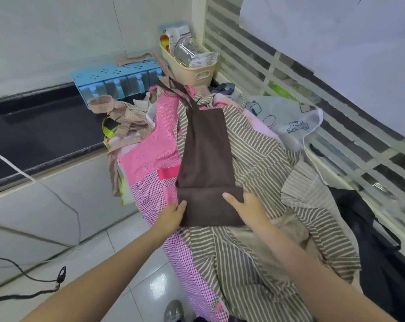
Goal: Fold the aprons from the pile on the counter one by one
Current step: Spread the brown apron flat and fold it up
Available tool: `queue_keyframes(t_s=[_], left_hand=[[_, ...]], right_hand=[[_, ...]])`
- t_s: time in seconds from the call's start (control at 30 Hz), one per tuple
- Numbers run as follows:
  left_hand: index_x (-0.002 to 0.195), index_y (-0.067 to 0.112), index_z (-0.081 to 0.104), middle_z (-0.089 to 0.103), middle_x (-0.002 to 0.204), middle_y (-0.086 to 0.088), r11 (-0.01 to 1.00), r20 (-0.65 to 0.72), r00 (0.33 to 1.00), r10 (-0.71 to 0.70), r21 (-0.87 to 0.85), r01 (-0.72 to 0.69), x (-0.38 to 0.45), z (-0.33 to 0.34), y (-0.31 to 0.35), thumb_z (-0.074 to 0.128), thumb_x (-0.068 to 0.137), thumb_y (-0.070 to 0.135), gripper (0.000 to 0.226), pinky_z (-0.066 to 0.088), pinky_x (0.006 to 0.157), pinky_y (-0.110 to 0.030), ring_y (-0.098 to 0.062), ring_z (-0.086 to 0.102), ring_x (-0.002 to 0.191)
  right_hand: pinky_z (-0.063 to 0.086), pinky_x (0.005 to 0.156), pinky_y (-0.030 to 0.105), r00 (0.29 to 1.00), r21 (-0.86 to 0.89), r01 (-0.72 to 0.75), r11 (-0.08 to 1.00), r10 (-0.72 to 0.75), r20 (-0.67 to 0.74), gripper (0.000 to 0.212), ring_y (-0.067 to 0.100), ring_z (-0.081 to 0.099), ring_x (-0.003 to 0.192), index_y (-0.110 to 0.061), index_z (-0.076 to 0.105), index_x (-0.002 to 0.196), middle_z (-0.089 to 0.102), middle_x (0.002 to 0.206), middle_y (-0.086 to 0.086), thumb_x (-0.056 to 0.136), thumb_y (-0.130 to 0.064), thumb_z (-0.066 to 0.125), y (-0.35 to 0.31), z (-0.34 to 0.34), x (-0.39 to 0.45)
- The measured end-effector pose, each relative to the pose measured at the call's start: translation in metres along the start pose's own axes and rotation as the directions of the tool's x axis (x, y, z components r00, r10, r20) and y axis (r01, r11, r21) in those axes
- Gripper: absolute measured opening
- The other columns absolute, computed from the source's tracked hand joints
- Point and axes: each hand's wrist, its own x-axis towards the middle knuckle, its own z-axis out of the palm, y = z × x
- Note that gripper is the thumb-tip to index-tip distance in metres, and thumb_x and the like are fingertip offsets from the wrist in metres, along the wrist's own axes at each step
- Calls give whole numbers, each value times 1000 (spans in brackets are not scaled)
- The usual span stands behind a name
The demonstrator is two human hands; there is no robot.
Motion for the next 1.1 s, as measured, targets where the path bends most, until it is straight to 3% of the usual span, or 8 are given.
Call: queue_keyframes(t_s=[0.2,0.53,0.63,0.7,0.77,0.87,1.0,1.1], left_hand=[[60,11,45,47,64,-3,989,-73,997,-29,140,39,-2,6,-8,29,103,26,49,28,61,-26,-23,48,71],[107,7,39,57,103,-14,916,-240,965,104,401,1,3,5,-9,45,98,27,24,40,65,-33,-32,59,90],[114,12,46,52,105,-10,567,-101,810,578,763,-309,10,-5,-12,69,77,12,44,49,64,-35,-28,56,88],[116,16,46,59,110,-9,197,220,615,757,821,-536,17,-8,-20,70,67,10,55,53,70,-32,-25,60,92],[134,19,35,61,124,-7,145,433,639,636,746,-650,19,-14,-22,79,59,10,88,53,83,-30,-21,62,107],[126,35,-48,2,157,-2,33,612,634,472,707,-706,24,-24,-24,64,80,-2,127,14,115,-26,-11,10,142],[112,52,-52,-19,152,7,246,594,678,433,645,-723,26,-30,-25,48,86,-8,119,-11,109,-17,-4,-15,135],[140,42,-15,9,156,3,533,503,739,448,514,-672,29,-31,-38,62,85,8,100,10,113,-17,-7,10,140]], right_hand=[[43,70,34,972,-455,-133,880,27,-233,61,31,62,93,0,62,95,66,97,17,97,-53,32,-5,31,-13],[48,75,36,982,-601,-112,791,-5,-189,51,29,64,97,-6,56,112,66,105,12,99,-49,32,-8,41,-14],[50,61,37,913,-683,119,720,-350,-209,39,29,64,88,-8,52,115,60,104,12,87,-31,64,-6,32,-10],[51,64,36,721,-750,393,533,-684,-108,35,27,60,83,-9,59,103,58,99,10,73,-19,74,1,30,-5],[48,83,36,562,-675,663,325,-811,162,27,24,60,91,-12,64,99,61,101,6,79,-30,60,8,30,-9],[29,111,40,658,-664,712,229,-549,516,73,21,48,127,-15,53,130,51,136,6,80,-64,35,29,22,-14],[-3,119,31,697,-531,716,453,-435,569,83,10,-9,144,-24,8,152,-5,159,-4,87,-48,54,39,5,-1],[15,113,21,776,-347,580,737,-370,511,75,9,20,142,-24,29,147,23,155,-6,84,-38,68,17,-3,7]])
